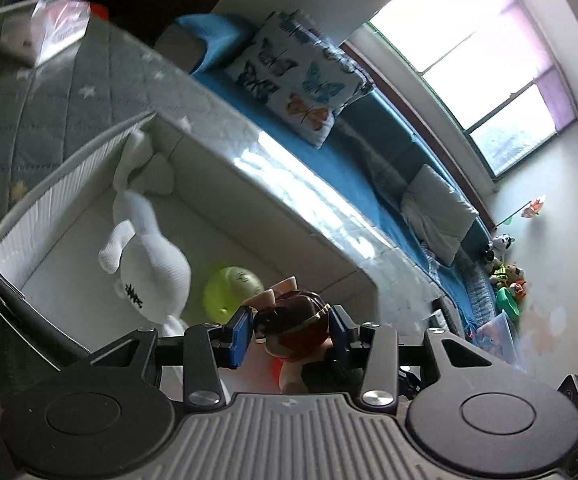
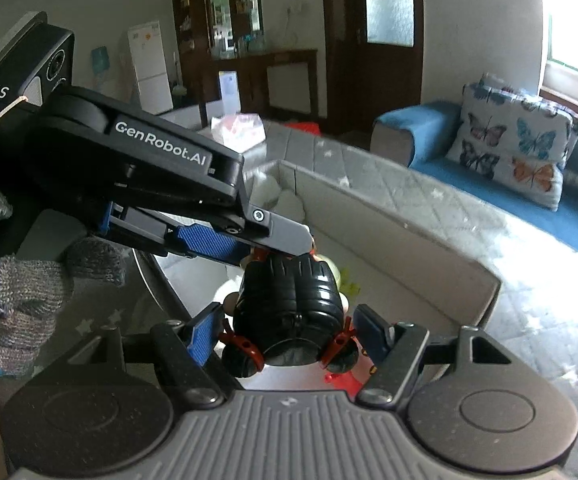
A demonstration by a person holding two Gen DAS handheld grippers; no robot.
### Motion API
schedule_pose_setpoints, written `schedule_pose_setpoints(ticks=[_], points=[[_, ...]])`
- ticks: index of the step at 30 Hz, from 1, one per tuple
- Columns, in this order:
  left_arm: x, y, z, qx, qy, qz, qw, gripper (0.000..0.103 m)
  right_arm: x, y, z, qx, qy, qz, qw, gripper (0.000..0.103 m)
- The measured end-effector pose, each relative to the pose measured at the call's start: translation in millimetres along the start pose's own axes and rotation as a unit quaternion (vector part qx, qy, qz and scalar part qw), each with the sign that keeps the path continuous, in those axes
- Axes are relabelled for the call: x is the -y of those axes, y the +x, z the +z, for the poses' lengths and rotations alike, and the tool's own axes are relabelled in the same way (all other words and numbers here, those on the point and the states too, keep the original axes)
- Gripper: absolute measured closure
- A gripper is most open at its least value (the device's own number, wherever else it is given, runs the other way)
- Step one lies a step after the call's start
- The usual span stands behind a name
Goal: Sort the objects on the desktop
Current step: 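Carry the doll with the left tool into the box and release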
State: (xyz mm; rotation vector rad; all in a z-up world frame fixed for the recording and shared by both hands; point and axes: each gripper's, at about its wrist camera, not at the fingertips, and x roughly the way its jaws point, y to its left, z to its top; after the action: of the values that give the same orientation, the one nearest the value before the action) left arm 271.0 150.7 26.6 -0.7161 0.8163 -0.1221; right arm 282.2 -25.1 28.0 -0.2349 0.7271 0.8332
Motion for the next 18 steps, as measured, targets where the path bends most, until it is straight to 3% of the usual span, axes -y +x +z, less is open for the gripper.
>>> schedule_pose_setpoints(ticks=[6,18], points=[[-10.6,12.4,-0.3,-0.014,-0.017,0.006,0.9997,0.058,9.0,20.5,-1.5,-0.023,0.005,0.009,1.000,0.031],[-16.4,6.3,3.9,-0.015,-0.021,0.009,0.9996,0.058,-6.1,14.2,-3.2,-0.029,-0.011,0.015,0.999,0.031]])
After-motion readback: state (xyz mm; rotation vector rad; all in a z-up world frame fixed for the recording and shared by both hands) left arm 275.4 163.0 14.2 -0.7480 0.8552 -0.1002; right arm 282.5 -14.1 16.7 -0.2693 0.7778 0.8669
